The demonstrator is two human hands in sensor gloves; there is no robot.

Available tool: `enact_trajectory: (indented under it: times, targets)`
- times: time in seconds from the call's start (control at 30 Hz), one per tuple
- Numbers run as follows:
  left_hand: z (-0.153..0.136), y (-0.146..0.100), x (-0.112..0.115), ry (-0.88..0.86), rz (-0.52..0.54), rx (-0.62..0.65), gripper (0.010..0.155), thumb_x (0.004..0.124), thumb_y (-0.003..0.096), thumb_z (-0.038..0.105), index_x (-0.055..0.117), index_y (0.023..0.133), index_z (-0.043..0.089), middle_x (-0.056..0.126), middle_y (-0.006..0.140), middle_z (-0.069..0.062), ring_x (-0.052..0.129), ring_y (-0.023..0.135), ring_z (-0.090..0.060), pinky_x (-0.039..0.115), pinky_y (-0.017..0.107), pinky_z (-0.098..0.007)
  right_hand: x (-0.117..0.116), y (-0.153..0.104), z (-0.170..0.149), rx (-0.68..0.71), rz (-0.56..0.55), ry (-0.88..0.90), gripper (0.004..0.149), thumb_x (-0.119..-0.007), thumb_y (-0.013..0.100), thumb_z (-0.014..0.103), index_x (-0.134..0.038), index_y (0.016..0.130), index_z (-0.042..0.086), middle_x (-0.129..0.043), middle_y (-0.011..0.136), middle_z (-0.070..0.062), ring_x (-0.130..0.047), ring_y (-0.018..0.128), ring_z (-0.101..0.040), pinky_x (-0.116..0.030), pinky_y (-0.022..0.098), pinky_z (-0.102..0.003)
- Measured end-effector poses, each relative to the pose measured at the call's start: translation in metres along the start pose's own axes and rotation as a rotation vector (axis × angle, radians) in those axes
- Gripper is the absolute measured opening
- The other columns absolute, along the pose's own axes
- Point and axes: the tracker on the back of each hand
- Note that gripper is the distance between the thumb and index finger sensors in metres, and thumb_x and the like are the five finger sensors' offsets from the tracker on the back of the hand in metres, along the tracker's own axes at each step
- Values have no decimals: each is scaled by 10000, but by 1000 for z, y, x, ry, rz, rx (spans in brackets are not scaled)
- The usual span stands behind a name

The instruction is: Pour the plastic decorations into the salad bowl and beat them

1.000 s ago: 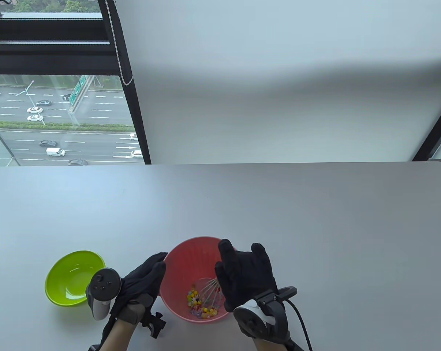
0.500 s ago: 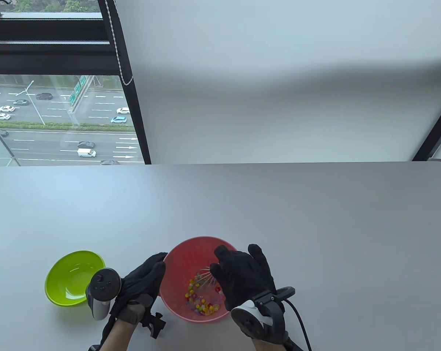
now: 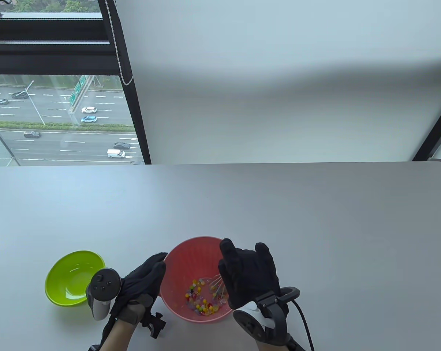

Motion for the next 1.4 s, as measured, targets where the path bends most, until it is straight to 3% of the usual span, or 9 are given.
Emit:
enact_trajectory:
  times: [0.73,0.9,1.4]
  targets:
    - [-1,0,0,-6,1,-5,640,598,572,561,736,961,72,914,474,-32,891,609,-330,556,712,-583,-4,1,2,7,26,13,519,-729,559,602,-663,990,321,-957,723,131,-1050,555,-112,-659,726,-421]
    - [0,0,0,-3,-2,-2,640,599,572,561,735,962,71,913,475,-33,891,610,-329,555,712,-583,-6,-1,3,18,25,-18,502,-723,571,576,-633,1005,340,-927,775,123,-1022,617,-138,-630,739,-441]
    - [-1,0,0,2,0,0,641,598,572,560,738,960,70,914,475,-32,892,609,-330,555,712,-584,-4,-6,-5,-11,-19,36,522,-627,596,519,-549,1077,330,-903,764,91,-964,619,-178,-585,746,-476]
Point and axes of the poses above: the tracker on the back of each hand, its own z axis roughly to the thumb side, its own y axis roughly from the wrist to the fingertips, x = y × z
